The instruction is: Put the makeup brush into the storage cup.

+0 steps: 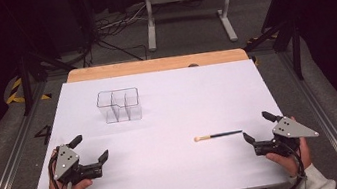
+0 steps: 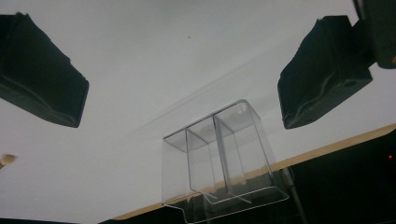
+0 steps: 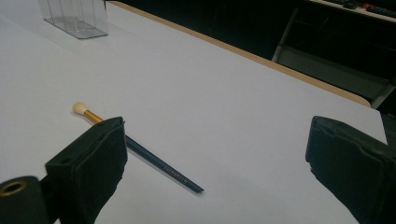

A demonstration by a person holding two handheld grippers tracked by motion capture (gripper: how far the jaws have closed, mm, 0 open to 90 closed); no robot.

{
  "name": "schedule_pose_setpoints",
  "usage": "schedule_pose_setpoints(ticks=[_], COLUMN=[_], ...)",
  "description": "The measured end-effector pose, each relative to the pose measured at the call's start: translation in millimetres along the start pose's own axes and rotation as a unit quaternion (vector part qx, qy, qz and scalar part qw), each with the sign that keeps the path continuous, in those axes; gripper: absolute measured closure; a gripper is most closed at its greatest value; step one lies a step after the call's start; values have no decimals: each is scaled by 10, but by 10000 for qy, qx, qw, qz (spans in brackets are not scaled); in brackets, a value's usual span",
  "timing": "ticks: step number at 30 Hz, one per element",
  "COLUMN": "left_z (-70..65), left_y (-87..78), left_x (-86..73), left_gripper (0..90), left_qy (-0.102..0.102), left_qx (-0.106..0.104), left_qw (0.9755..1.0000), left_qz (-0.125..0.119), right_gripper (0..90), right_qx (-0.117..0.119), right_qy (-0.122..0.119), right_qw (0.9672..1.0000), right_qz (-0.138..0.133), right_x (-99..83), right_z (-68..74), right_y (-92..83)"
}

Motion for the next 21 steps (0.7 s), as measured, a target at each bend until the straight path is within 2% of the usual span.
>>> schedule_pose_setpoints(ticks=[2, 6, 13, 15, 18, 21], left_z=[0, -15, -32, -30, -44, -60], left_y=[6, 18, 17, 15, -5, -12], left_x=[-4, -13, -24, -24, -25, -23], left_gripper=[25, 24, 24, 25, 26, 29], left_qy=[91, 86, 219, 208, 284, 266], left_qx=[-27, -99, -163, -154, -169, -215], left_qw=[9999, 9999, 9995, 9995, 9993, 9992], left_qz=[52, 78, 174, 171, 197, 187], right_gripper=[61, 61, 63, 68, 71, 70], right_qx=[31, 22, -2, 23, 97, 129], right_qy=[-18, -48, -102, -72, -168, -193], right_qw=[10000, 10000, 9998, 9998, 9994, 9992], right_qz=[24, 66, 141, 164, 293, 311], right_x=[-7, -16, -27, -30, -38, -30], right_z=[10, 23, 18, 19, 31, 33], right_y=[10, 4, 19, 17, 19, 27])
Point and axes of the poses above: each handheld gripper's, and its own axes: y roughly forward along the jaws, x roughly out of its top, z roughly to its left, the point moved 6 cm from there along y, roughly forward along the jaws, and after that the axes turned 2 degrees about -z, right-handed, at the moved point
